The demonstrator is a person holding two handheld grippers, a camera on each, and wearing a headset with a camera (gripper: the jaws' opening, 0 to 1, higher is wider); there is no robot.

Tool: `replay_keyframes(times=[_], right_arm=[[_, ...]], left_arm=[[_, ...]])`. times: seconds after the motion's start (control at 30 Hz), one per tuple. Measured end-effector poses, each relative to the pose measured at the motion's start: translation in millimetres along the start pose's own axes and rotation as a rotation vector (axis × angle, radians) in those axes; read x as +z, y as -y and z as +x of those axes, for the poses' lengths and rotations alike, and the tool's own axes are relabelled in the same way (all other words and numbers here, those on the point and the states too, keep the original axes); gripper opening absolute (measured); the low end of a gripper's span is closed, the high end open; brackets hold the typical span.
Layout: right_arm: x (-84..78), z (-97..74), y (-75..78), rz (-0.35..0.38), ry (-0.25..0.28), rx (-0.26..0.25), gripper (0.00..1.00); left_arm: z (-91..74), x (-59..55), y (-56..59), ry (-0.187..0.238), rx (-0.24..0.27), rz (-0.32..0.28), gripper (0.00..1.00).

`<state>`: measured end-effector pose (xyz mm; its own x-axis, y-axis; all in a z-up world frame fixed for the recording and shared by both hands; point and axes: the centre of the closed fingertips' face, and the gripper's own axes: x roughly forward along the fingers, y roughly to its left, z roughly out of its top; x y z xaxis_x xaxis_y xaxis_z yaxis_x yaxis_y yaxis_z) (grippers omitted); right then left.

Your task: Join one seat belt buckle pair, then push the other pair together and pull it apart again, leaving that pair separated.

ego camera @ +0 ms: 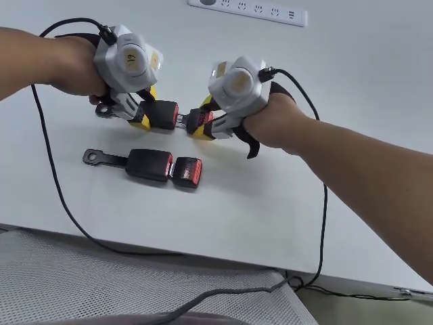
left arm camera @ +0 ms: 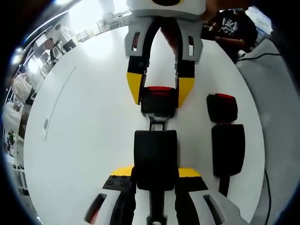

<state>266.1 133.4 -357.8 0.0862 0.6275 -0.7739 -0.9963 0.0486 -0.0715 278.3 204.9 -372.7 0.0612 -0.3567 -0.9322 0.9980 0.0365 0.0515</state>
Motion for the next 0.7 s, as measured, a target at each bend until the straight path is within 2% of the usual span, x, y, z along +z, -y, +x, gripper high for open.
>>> replay_keyframes(times=[0.23, 0.3, 0.33, 0.47, 0.7], right_arm=[[-10.7, -7.9, -2.2, 0.008, -0.022, -0.004, 0.34], [-19.5, -12.6, -2.3, 0.004, -0.038, -0.006, 0.34], [-22.0, -16.2, -1.8, 0.021, -0.025, -0.007, 0.34], [-34.7, -26.5, -1.3, 0.023, -0.038, -0.014, 0.34], [-67.4, -52.4, -1.9, 0.034, -0.076, -0.034, 0.34]], left_arm=[[-0.3, 2.1, 1.1, -0.006, -0.001, 0.001, 0.32], [0.1, 2.0, 0.2, -0.005, -0.002, 0.004, 0.32], [0.1, 1.8, 0.2, -0.007, -0.002, 0.005, 0.32], [-0.1, 1.9, -0.4, -0.012, -0.003, 0.009, 0.32], [-0.8, 2.4, 0.0, -0.014, -0.003, 0.010, 0.32]])
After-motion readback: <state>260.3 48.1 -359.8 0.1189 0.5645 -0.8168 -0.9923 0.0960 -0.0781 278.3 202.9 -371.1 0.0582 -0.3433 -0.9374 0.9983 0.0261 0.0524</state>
